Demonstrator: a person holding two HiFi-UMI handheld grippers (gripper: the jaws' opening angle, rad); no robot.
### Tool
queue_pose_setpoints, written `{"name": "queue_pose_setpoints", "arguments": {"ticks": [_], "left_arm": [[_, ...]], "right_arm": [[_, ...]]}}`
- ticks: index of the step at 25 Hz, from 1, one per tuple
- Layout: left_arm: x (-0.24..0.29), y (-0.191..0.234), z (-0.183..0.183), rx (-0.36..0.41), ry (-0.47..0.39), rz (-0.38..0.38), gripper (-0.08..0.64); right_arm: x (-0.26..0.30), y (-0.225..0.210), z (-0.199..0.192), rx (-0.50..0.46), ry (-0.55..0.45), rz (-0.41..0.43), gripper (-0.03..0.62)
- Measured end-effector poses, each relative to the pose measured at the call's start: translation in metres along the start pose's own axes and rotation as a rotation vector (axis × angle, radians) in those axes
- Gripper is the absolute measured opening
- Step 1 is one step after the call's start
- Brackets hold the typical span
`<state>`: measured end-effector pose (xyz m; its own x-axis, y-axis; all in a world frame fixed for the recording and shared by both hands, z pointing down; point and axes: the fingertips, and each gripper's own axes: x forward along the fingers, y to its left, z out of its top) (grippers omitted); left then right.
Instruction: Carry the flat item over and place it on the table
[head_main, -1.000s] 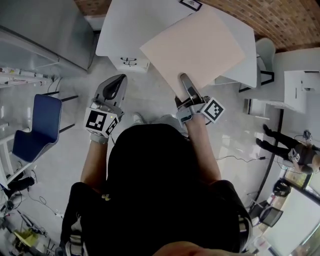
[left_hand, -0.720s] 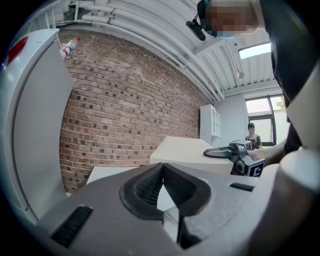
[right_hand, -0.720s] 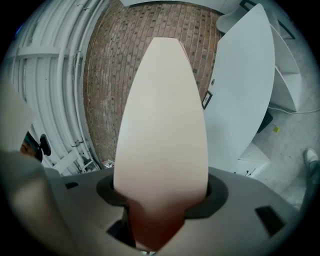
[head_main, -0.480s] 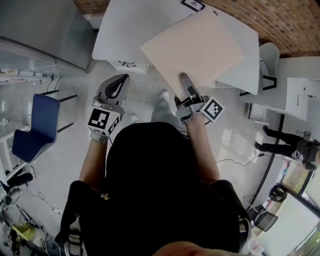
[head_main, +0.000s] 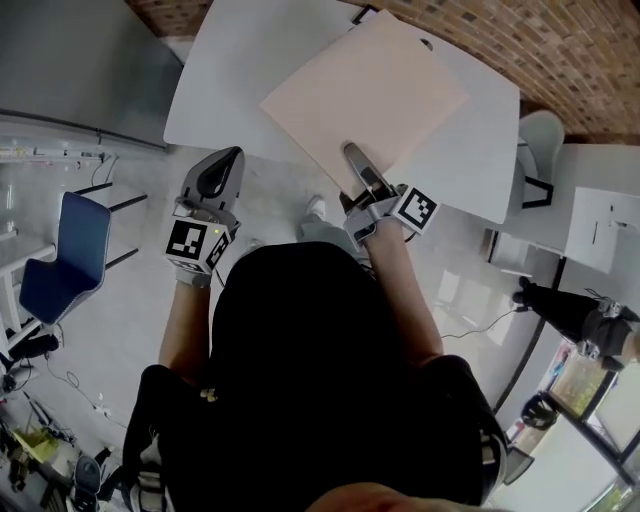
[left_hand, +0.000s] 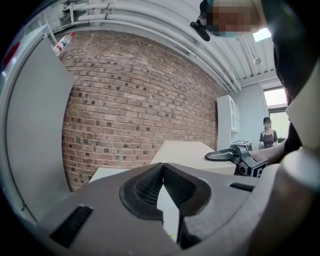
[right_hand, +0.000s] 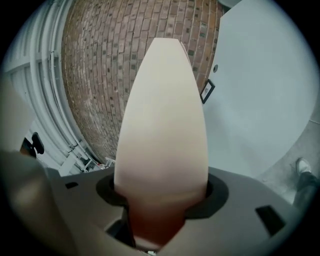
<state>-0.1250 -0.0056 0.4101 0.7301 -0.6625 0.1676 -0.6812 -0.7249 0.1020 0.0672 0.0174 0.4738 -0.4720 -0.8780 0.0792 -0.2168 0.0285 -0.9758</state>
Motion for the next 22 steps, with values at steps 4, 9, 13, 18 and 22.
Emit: {"name": "queue_pose_setpoints", "arguments": {"ticks": [4,9,13,18,22], "left_arm": [[0.035,-0.008,0.003,0.002,0.016,0.038,0.005],[0.056,-0.020,0.007,0.003,0.029,0.075,0.005],[0.069,-0.026,0.002,-0.010,0.048,0.108,0.005],[0.074,-0.020,-0.004,-0.012,0.078,0.142,0.005],[0.081,-0.006,-0.005,-0.021,0.090,0.156,0.005]], "right_arm": [[0.005,-0.019,0.032,-0.007,0.072,-0.025,0.284],[0.013,-0.040,0.056,-0.008,0.160,-0.048,0.285],[0.018,-0.063,0.069,-0.013,0.224,-0.083,0.285],[0.032,-0.086,0.068,0.018,0.280,-0.110,0.285],[0.048,-0.103,0.070,0.028,0.303,-0.145,0.285]]}}
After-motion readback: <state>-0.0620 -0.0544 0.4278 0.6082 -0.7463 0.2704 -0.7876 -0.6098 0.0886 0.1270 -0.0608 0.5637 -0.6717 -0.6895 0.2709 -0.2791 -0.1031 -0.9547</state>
